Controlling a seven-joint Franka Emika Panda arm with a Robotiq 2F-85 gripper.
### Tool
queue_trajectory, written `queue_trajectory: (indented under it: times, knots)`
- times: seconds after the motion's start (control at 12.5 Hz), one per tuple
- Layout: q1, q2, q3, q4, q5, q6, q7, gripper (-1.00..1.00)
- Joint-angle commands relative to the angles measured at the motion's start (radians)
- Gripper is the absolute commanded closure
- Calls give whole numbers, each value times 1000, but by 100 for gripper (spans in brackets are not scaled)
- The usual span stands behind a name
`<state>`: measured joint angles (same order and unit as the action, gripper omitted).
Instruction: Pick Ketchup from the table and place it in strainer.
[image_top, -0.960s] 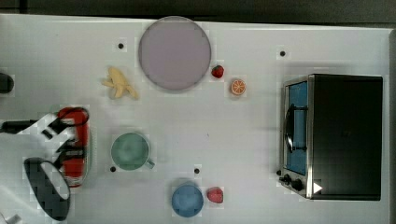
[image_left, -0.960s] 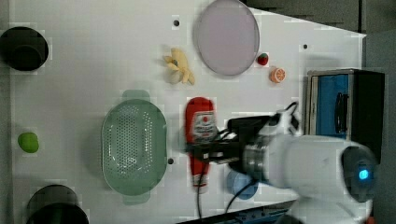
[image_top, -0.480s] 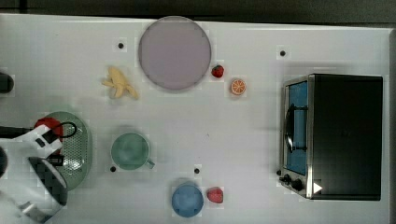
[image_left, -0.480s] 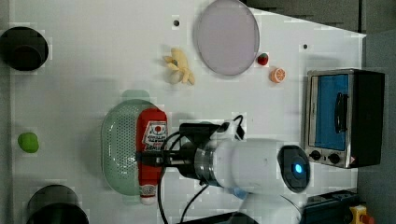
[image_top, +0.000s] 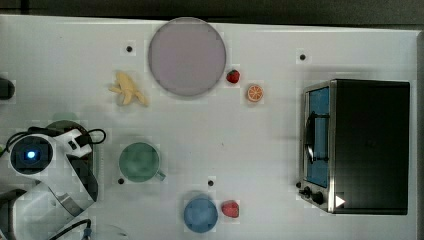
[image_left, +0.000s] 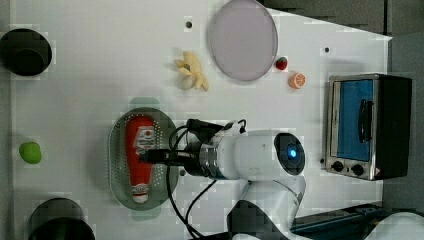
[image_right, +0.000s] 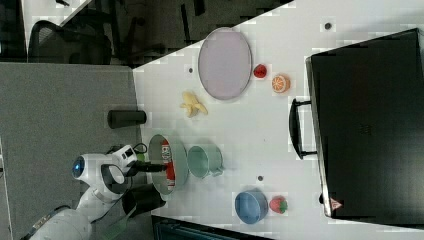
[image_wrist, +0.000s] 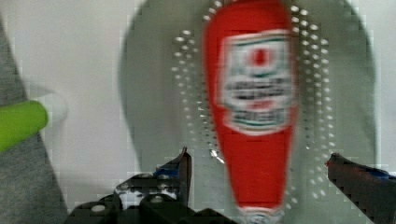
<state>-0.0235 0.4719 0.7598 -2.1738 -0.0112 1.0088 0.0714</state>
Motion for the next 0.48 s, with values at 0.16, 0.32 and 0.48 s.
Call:
queue_trajectory:
  times: [0.16, 0.32, 0.48]
  knots:
    - [-72, -202, 2, 26, -6, -184, 161, -100]
    - [-143, -315, -3, 41, -6, -302, 154, -100]
    - [-214, -433, -27, 62, -4, -399, 154, -100]
